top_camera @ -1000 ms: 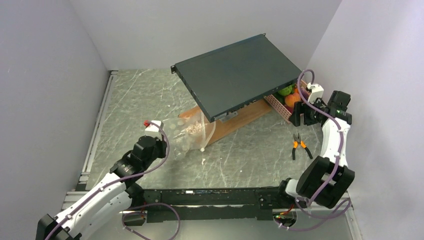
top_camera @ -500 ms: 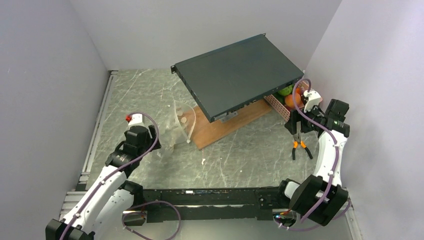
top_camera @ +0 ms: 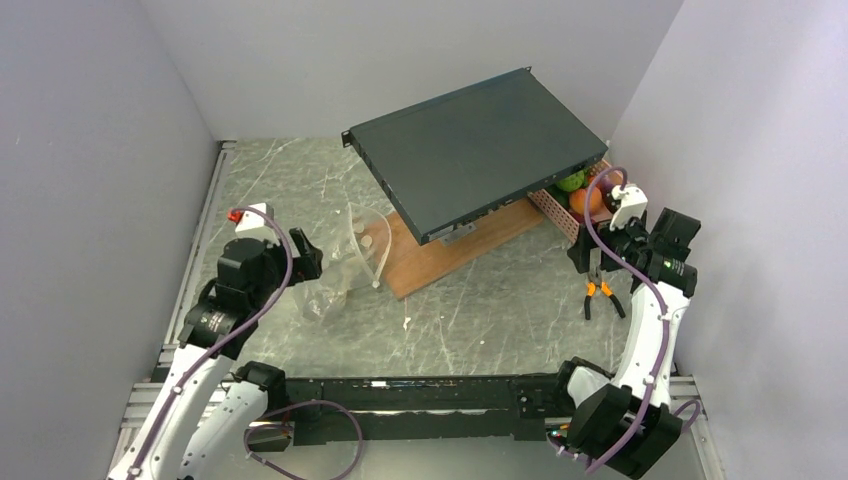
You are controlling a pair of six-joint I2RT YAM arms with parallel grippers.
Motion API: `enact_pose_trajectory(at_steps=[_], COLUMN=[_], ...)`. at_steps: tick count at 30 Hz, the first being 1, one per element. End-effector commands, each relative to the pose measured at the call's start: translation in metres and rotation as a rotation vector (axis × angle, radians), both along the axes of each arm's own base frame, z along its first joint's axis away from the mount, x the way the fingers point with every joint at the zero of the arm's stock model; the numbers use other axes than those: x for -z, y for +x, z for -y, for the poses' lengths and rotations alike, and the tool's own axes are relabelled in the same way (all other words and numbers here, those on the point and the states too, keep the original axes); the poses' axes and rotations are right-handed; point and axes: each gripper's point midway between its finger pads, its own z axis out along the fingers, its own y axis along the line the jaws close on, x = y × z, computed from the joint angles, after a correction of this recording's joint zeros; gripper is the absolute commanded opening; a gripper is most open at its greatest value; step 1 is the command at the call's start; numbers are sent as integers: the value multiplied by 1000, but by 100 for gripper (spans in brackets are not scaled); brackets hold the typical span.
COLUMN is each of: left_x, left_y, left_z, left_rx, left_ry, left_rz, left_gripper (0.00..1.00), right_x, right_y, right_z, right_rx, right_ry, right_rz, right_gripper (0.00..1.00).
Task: Open the zip-top bag and remove the fake food
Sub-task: Reset both arms
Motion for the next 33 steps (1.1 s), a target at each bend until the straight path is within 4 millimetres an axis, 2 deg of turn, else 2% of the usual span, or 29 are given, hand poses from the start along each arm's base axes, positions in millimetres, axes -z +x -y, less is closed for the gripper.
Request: enact_pose_trajectory(at_steps=[1, 11, 17, 22, 33], left_x=[-32, -54, -52, -58, -49], left_y=[3, 12, 17, 21, 28], left_z=[7, 7, 6, 8, 9], left_rx=[59, 57, 48, 59, 62], left_ry=[-3, 17, 21, 17, 33], left_rz=[59, 99, 103, 139, 101], left_gripper=[100, 100, 100, 100, 100], right_x=[-15, -25, -20, -18, -4], right_y=[10, 8, 11, 10, 10], right_z=[13, 5, 25, 30, 40], right_rx=[145, 161, 325, 373, 455], right_ry=[41, 102, 104, 101, 113], right_rz=[35, 45, 52, 53, 40], right_gripper=[100, 100, 100, 100, 100])
